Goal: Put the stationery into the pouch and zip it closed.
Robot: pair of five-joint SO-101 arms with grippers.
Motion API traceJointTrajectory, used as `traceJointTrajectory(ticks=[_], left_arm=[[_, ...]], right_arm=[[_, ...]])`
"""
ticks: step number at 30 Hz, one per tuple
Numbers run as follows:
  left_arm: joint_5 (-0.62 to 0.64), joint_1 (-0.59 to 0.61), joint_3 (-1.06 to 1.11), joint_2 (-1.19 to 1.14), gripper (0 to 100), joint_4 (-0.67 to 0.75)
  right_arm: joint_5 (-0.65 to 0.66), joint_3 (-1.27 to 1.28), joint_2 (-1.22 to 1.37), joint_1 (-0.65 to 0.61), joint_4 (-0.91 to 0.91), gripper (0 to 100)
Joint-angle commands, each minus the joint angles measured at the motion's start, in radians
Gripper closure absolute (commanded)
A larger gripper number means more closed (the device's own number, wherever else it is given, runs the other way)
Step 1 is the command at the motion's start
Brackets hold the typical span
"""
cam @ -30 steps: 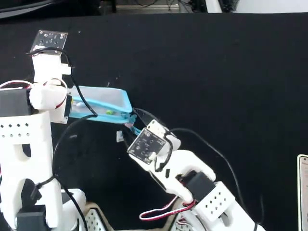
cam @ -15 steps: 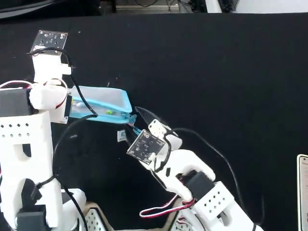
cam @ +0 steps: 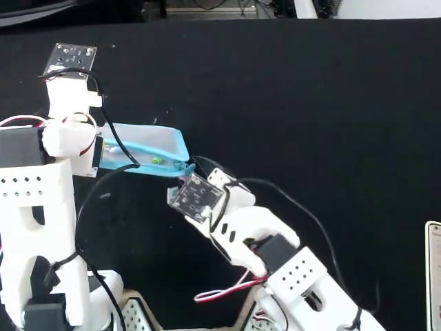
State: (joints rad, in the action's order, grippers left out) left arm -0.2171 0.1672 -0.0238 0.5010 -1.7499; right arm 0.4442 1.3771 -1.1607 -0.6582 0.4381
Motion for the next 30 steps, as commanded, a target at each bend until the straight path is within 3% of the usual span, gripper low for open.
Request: traceJointTrajectory(ticks=[1, 14, 19, 22, 30], left_arm=[[-0.002, 0.005, -0.013, 0.012, 97, -0.008], [-0.002, 0.005, -0.013, 0.012, 97, -0.006], [-0.002, 0.005, -0.013, 0.012, 97, -0.006], [-0.002, 0.005, -0.013, 0.012, 97, -0.006], [-0.002, 0.005, -0.013, 0.012, 97, -0.006]], right_arm=[[0.003, -0.068, -0.001, 0.015, -0.017, 83.2], [0.003, 0.019, -0.343, 0.011, 0.130, 91.1], [0.003, 0.031, -0.343, 0.012, 0.127, 90.8], [0.003, 0.024, -0.312, 0.015, 0.129, 85.3], [0.006, -0.065, -0.045, 0.017, 0.057, 84.5]])
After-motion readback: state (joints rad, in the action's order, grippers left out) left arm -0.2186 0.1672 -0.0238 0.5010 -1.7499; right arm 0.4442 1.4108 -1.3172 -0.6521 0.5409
